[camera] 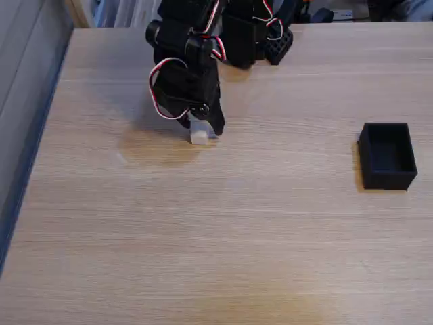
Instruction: Pick a white block and place it in the black box.
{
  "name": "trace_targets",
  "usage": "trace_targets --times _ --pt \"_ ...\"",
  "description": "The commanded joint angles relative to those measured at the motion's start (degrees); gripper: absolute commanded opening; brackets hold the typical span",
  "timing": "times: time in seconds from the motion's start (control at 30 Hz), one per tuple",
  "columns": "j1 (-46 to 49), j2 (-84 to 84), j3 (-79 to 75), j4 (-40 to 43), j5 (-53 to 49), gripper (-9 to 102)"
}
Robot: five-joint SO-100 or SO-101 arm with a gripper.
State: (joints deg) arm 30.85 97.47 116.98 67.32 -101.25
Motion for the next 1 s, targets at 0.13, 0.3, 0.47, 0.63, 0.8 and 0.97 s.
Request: trace_targets --times 0.13,0.3,0.47,0.63,0.8,0.97 --pt "-0.9 0.6 -0.3 -0.7 0.4 26" --pt "-1.0 -0.2 -0.8 -1.1 0.5 26" --pt "-0.9 -1.0 -0.9 -2.0 0.2 25" --pt "-0.8 -1.0 -1.0 -1.8 -1.1 16" --pt "-1.0 -0.9 -1.4 0.0 -3.3 2" --pt "-0.9 0.1 -1.8 1.4 -5.9 0"
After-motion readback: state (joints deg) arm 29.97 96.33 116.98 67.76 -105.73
